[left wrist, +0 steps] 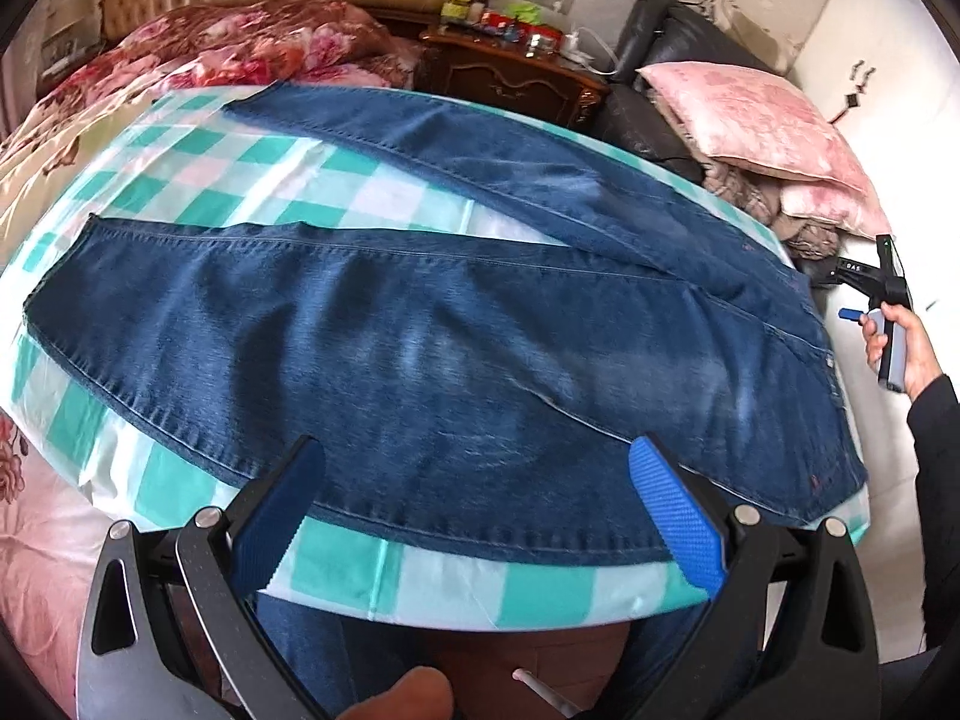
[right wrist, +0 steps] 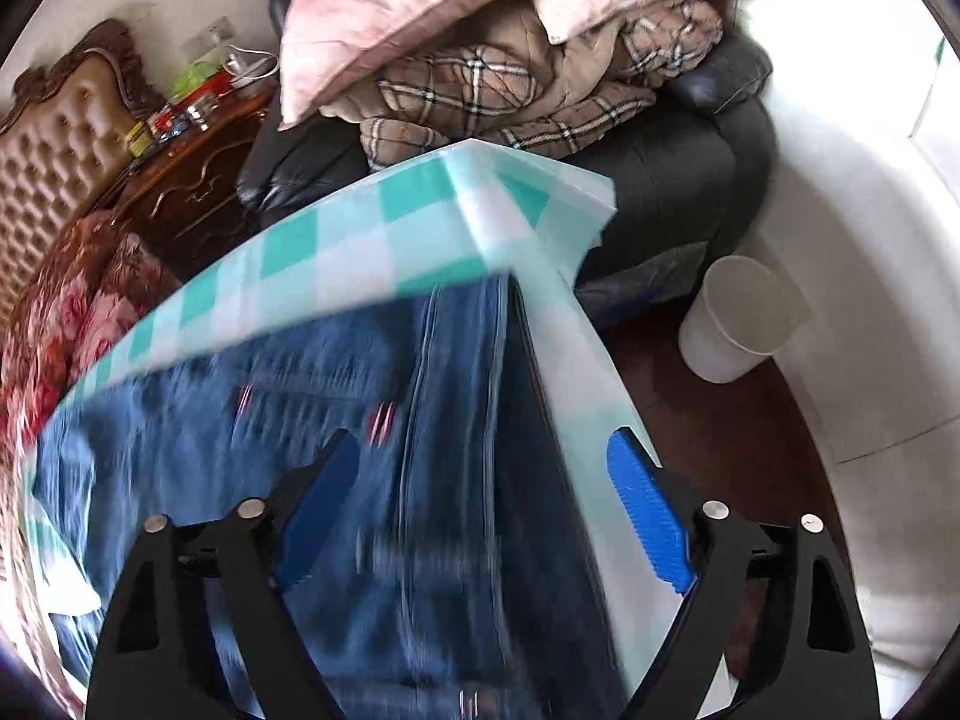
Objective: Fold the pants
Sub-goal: 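Grasp the jeans waistband with the right gripper while the left gripper grasps a leg hem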
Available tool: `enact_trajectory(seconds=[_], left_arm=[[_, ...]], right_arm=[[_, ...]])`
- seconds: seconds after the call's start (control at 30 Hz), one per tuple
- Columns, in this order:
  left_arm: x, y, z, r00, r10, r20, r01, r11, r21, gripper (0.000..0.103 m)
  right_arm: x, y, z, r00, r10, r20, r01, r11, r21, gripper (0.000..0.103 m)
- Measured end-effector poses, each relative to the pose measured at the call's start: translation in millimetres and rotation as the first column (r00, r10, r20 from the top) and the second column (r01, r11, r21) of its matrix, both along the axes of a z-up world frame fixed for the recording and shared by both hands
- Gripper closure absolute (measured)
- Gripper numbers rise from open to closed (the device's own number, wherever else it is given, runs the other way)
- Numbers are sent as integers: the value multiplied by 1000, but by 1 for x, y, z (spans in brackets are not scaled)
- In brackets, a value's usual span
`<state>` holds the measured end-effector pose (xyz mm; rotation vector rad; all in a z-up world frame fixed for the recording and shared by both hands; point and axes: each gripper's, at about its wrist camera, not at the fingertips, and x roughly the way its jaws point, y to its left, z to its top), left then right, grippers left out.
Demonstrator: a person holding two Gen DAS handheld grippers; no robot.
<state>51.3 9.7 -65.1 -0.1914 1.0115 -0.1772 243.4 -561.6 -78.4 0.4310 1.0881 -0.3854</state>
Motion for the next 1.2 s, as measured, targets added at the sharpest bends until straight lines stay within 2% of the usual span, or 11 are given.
enact_trajectory(seconds=[0.13, 0.4, 0.47, 0.5, 0.63, 0.77, 0.87, 1.0, 1.1, 1.17, 1.2], left_arm=[[13, 7, -8, 999, 30, -27, -29, 999, 16, 2], [24, 8, -20, 997, 43, -56, -42, 999, 28, 2], [24, 8, -20, 997, 43, -59, -42, 999, 29, 2], [24, 8, -20, 997, 44, -60, -42, 999, 26, 2], [21, 11, -15, 998, 49, -47, -48, 999, 20, 2], [19, 18, -7, 997, 65, -31, -65, 998, 9, 2], [15, 23, 3, 997, 77, -7, -77, 997, -17, 2], [8, 28, 17, 996, 80, 31, -79, 996, -37, 2], [1, 33, 25, 995, 82, 52, -79, 995, -61, 2], [-1, 37, 26, 995, 81, 54, -75, 993, -91, 2], [0, 39, 25, 996, 79, 52, -73, 992, -107, 2]], right_arm=[[35, -14, -16, 1000, 27, -14, -27, 1000, 11, 23], [63, -10, -39, 992, 98, -84, -102, 993, -52, 52], [64, -4, -38, 987, 141, -77, -146, 988, -57, 80], [65, -2, -37, 985, 157, -70, -161, 985, -55, 86], [58, 16, -15, 978, 205, -35, -208, 966, -153, 90], [29, 39, 36, 959, 262, 108, -240, 954, -178, 90], [-18, 79, 89, 900, 356, 253, -312, 929, -199, 91], [-106, 140, 138, 767, 503, 399, -444, 864, -235, 91], [-185, 178, 138, 649, 604, 463, -568, 789, -233, 91], [-217, 187, 122, 624, 623, 472, -616, 764, -194, 91], [-235, 190, 104, 627, 625, 465, -639, 754, -152, 91]])
